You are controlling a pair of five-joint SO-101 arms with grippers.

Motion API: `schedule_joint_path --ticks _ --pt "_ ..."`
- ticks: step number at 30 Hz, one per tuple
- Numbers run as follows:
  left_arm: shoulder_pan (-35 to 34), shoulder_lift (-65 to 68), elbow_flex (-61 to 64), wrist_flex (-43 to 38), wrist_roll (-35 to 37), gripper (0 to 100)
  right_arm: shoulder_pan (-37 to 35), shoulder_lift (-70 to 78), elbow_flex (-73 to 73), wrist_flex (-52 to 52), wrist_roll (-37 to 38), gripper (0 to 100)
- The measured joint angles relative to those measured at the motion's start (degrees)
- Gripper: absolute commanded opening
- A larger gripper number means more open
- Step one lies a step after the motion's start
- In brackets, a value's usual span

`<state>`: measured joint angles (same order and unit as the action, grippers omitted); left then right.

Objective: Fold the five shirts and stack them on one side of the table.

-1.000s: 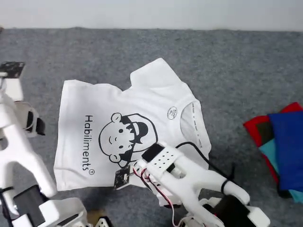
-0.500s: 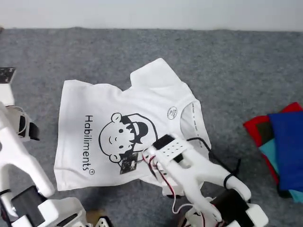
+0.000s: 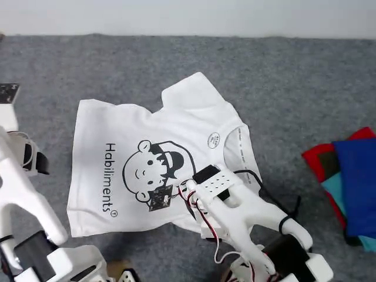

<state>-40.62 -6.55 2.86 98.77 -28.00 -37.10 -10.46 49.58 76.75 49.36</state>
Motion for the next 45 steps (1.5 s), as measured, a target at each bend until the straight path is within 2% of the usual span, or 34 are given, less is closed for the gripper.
schedule_joint_path --ticks 7,13,17,21,26,31,37,39,45 --pt "0.00 0.00 0.00 0.00 -0.18 19 1.76 0.00 -2.81 2.29 0.00 1.4" --pt "0.26 0.00 0.00 0.00 -0.18 19 8.62 0.09 -18.20 11.52 0.00 1.7" --pt "2.29 0.00 0.00 0.00 -0.18 19 12.04 0.26 -27.69 13.19 0.00 1.8" --pt "4.57 0.00 0.00 0.00 -0.18 19 13.71 0.35 -32.70 12.04 2.02 1.4" --pt "6.86 0.00 0.00 0.00 -0.18 19 18.02 2.64 -35.16 4.22 2.11 1.4" --pt "10.37 0.00 0.00 0.00 -0.18 19 22.59 10.20 -41.67 0.53 2.02 1.4" --pt "15.30 0.00 0.00 0.00 -0.18 19 24.35 21.71 -56.79 0.53 1.41 2.1" --pt "17.14 0.00 0.00 0.00 -0.18 19 24.35 25.85 -61.63 0.62 -0.62 5.8" --pt "25.67 0.35 0.18 0.00 -1.76 20 24.44 36.31 -74.11 4.31 -6.77 27.5"
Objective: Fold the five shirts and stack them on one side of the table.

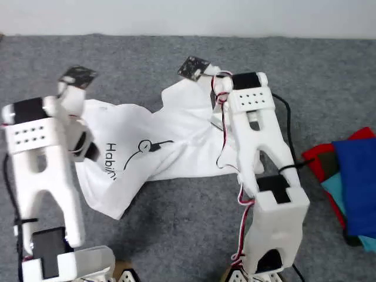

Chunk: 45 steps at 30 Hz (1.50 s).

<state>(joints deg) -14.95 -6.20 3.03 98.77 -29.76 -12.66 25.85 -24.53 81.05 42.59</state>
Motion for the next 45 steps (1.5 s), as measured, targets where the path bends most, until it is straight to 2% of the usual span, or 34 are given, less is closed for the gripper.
schedule_joint_path --ticks 4,8,10,15,19,23,25,30,36,45 --pt "6.07 0.18 3.34 0.00 -2.11 21 0.00 4.48 -6.24 2.29 -0.53 31.6" --pt "12.13 0.35 13.80 0.09 -8.44 21 0.09 6.15 -8.00 2.99 -0.70 31.6" --pt "13.71 0.35 18.11 0.09 -9.41 21 0.09 6.15 -8.09 4.31 -0.79 31.6" --pt "13.01 0.35 21.89 -1.67 -8.00 21 0.44 6.15 -8.09 7.65 -0.79 31.6" --pt "11.87 1.05 26.81 -5.89 -6.68 21 1.41 6.15 -8.09 8.26 -0.79 31.8" --pt "12.04 5.19 31.30 -11.60 -4.84 17 2.02 5.54 -8.09 8.26 -0.79 31.8" --pt "11.96 7.65 31.30 -14.68 -3.78 14 1.93 4.57 -8.09 8.53 -0.79 31.8" --pt "11.96 13.10 29.10 -15.65 -3.60 1 1.93 3.16 -8.09 10.64 -0.79 31.8" --pt "11.87 16.26 23.12 -10.02 -9.93 1 2.64 3.16 -8.09 11.34 -0.79 31.8" --pt "5.89 17.32 4.31 -4.66 -10.64 1 3.34 3.16 -8.09 11.34 -0.79 31.8"
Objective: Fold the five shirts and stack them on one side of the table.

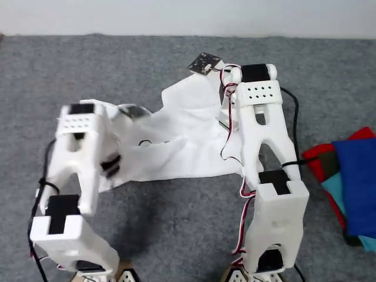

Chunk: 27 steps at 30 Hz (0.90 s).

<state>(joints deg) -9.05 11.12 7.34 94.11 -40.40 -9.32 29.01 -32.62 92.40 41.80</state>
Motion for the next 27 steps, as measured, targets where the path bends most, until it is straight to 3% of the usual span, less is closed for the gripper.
schedule_joint_path --ticks 11,17,27 --pt "-2.81 12.40 -24.09 -2.73 -0.26 1 1.67 0.00 0.00 7.56 0.00 31.9" --pt "-4.40 21.10 -36.40 -2.64 0.62 1 1.67 0.00 0.00 6.68 0.00 32.1" --pt "-5.63 30.59 -52.92 4.22 1.05 1 -1.49 4.66 0.00 2.55 1.58 32.2"
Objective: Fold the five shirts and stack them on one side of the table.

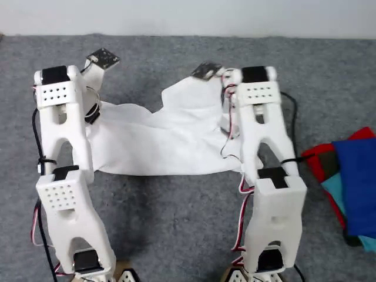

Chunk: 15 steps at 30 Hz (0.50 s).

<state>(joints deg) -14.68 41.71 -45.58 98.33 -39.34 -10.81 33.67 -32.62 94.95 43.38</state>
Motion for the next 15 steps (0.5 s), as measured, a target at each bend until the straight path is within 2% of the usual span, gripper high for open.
schedule_joint_path --ticks 5,11,15 --pt "0.00 1.58 -5.54 0.44 0.00 1 -4.22 1.49 -0.18 0.00 3.60 32.2" --pt "0.00 3.08 -5.89 0.44 0.09 1 -5.10 6.24 -0.70 -0.53 7.03 32.5" --pt "0.00 3.25 -5.89 0.44 0.09 1 -5.19 9.49 -5.54 -0.26 7.30 39.2"
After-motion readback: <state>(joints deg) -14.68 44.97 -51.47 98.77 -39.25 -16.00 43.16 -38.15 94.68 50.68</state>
